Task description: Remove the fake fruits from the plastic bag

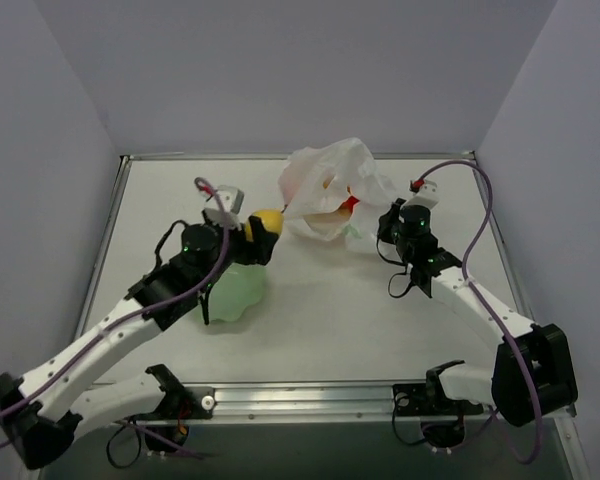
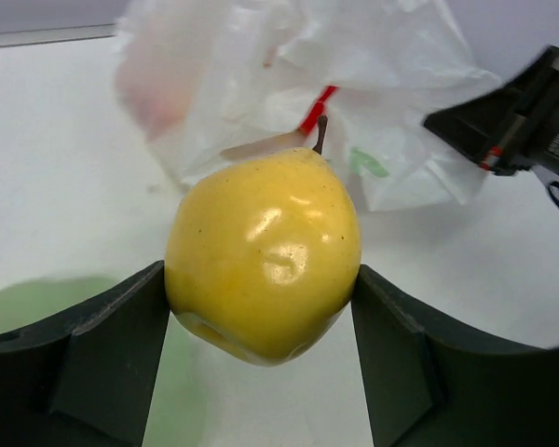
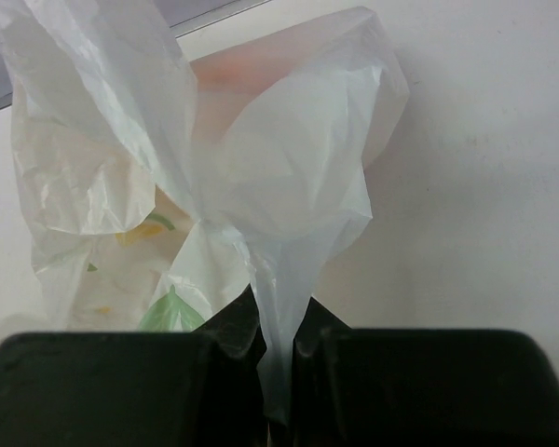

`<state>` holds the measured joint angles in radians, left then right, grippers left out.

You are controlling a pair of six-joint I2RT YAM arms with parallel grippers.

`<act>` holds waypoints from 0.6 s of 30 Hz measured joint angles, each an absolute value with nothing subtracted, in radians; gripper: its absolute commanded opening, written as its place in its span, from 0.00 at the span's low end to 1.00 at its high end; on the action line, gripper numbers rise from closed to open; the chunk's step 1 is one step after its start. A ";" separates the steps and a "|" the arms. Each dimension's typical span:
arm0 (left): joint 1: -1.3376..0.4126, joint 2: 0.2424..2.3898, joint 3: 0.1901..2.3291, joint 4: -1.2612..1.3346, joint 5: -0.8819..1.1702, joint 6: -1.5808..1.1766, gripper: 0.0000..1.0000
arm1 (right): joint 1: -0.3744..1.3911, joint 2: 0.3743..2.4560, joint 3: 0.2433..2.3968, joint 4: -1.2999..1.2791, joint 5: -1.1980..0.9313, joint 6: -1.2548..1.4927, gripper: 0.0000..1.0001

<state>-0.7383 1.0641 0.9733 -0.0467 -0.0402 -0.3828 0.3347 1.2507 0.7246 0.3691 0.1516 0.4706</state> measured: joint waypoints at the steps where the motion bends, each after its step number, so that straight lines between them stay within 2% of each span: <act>1: -0.738 0.999 0.953 -0.096 -0.100 -0.401 0.24 | 0.336 1.242 0.725 0.362 0.148 0.469 0.00; 7: -0.675 0.737 0.815 -0.378 -0.380 -0.554 0.28 | 0.347 1.166 0.724 0.331 0.122 0.467 0.00; 12: -0.609 0.811 0.724 -0.451 -0.429 -0.632 0.32 | 0.355 1.123 0.716 0.311 0.100 0.464 0.00; 14: -0.595 0.886 0.699 -0.455 -0.438 -0.648 0.39 | 0.355 1.108 0.710 0.296 0.090 0.459 0.00; 15: -0.591 0.913 0.690 -0.456 -0.440 -0.654 0.51 | 0.356 1.102 0.710 0.286 0.087 0.456 0.00; 18: -0.580 0.952 0.676 -0.459 -0.447 -0.670 0.68 | 0.361 1.085 0.705 0.269 0.076 0.447 0.00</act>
